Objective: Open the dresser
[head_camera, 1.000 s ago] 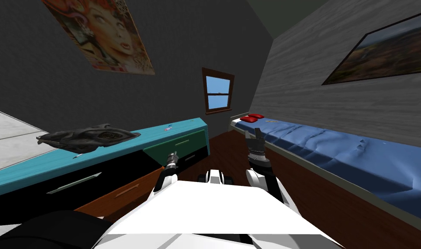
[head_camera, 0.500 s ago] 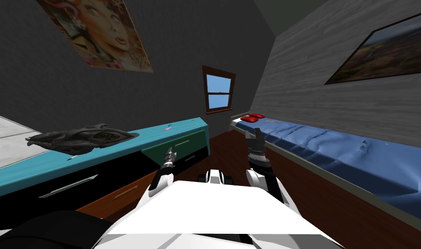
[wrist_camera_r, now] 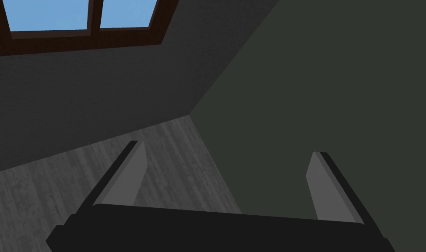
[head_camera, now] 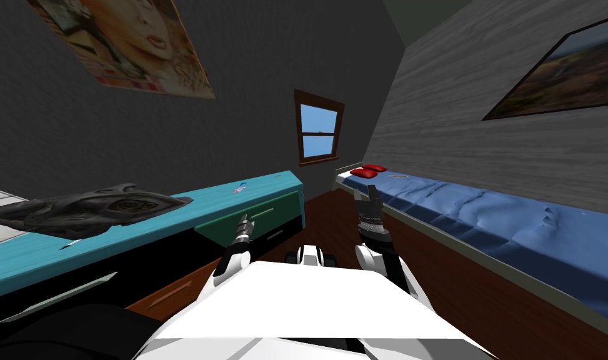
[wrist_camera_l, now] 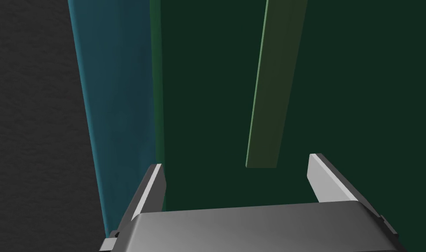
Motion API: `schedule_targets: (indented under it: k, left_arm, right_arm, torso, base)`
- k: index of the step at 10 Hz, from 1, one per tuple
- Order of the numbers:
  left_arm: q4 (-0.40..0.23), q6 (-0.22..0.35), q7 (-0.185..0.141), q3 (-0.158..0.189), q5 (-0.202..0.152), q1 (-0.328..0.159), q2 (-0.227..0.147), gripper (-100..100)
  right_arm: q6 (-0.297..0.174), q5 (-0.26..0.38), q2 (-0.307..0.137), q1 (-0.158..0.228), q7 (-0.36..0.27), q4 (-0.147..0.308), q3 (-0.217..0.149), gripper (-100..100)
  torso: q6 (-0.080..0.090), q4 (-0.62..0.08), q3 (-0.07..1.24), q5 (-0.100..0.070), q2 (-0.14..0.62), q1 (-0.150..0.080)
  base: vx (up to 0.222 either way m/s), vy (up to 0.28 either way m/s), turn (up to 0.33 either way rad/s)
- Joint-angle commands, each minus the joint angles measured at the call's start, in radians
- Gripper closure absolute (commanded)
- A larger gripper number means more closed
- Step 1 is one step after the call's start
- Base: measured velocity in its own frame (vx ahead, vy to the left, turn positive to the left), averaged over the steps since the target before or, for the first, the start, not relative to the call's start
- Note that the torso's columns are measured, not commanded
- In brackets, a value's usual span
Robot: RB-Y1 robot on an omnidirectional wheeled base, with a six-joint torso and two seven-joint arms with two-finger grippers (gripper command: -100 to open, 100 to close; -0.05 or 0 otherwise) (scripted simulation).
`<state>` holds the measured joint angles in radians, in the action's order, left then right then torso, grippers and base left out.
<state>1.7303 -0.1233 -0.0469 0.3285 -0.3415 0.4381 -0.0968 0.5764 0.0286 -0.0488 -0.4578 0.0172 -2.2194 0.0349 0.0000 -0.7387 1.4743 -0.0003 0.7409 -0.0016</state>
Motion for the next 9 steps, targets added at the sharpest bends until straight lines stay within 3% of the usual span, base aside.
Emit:
schedule_targets:
  k: [1, 5, 6, 9]
  left_arm:
    - [0.001, 0.008, 0.0, 0.003, -0.001, -0.003, 0.061, -100]
    - [-0.002, 0.01, -0.002, 0.007, -0.004, -0.006, 0.057, -100]
    - [-0.001, 0.012, -0.002, 0.007, -0.004, -0.006, 0.056, 100]
    - [0.026, 0.015, -0.003, 0.001, -0.008, 0.014, 0.058, 100]
  right_arm:
    - [0.0, 0.0, 0.0, 0.0, 0.0, 0.0, 0.0, 0]
    - [0.0, 0.0, 0.0, 0.0, 0.0, 0.0, 0.0, 0]
    - [0.0, 0.0, 0.0, 0.0, 0.0, 0.0, 0.0, 0]
    - [0.0, 0.0, 0.0, 0.001, 0.0, 0.0, 0.0, 0]
  torso:
    - [0.0, -0.001, -0.002, -0.001, 0.002, -0.002]
    - [0.0, 0.002, 0.004, 0.001, -0.008, 0.004]
    - [0.0, 0.002, 0.004, 0.001, -0.005, 0.003]
    - [-0.002, -0.004, -0.005, -0.004, 0.008, -0.004]
  base:
    - [0.014, 0.005, 0.001]
    - [0.036, 0.013, -0.005]
    - [0.007, 0.003, 0.001]
    - [-0.11, -0.067, 0.003]
